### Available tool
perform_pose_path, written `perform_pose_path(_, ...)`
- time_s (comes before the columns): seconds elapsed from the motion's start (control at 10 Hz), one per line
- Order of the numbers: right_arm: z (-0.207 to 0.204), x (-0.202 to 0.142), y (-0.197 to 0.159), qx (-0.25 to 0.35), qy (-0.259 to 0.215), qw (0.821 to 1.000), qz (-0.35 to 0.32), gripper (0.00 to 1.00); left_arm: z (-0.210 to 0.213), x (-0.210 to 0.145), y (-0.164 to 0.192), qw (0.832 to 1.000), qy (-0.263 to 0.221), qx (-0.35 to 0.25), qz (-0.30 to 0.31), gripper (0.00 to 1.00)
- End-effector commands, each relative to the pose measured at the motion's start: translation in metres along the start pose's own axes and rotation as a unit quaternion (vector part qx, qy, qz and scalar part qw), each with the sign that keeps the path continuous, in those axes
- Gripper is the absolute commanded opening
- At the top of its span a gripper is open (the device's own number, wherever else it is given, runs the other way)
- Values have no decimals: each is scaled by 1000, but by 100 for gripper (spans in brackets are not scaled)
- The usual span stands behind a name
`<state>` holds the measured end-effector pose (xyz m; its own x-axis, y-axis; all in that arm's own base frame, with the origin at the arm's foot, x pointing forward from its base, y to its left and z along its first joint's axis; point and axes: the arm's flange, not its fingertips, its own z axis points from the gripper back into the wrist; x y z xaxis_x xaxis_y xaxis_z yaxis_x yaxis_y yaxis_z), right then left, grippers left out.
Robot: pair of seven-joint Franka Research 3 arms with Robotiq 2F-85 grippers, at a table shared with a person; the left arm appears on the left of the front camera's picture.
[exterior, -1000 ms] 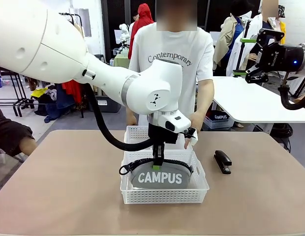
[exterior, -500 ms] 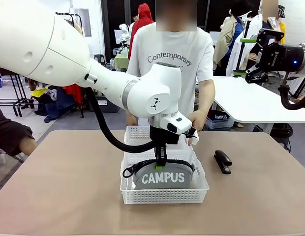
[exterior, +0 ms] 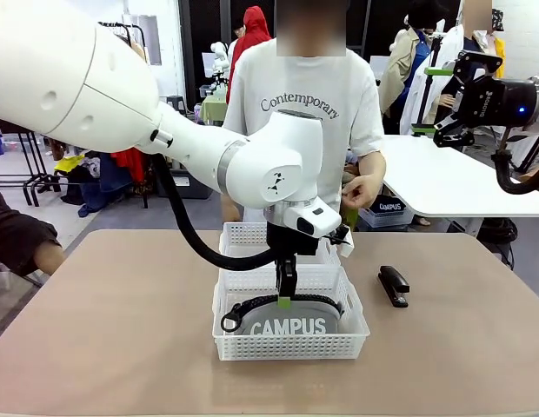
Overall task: Distribute items into two baskets.
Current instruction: Place the picked Pencil pouch into the Organizing basket as instructed by the person.
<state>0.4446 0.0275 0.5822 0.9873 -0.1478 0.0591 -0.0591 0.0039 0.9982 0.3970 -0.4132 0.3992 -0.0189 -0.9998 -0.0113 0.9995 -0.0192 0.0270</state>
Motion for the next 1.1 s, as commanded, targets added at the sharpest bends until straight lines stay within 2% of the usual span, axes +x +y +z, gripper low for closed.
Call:
perform_pose_path(0.0, 0, 0, 2, 2, -2, 1000, 1, 100, 2, -7, -6, 1000, -3, 8, -10, 100)
perform_pose_path(0.7, 0, 0, 2, 2, -2, 1000, 1, 100, 29, -5, -13, 1000, -12, 17, -9, 100)
perform_pose_path(0.8, 0, 0, 2, 2, -2, 1000, 1, 100, 30, -5, -13, 1000, -10, 16, -11, 100)
perform_pose_path(0.9, 0, 0, 2, 2, -2, 1000, 1, 100, 36, -4, -18, 999, 13, 32, -36, 100)
perform_pose_path(1.0, 0, 0, 2, 2, -2, 1000, 1, 100, 29, 1, -7, 1000, -9, 23, -5, 100)
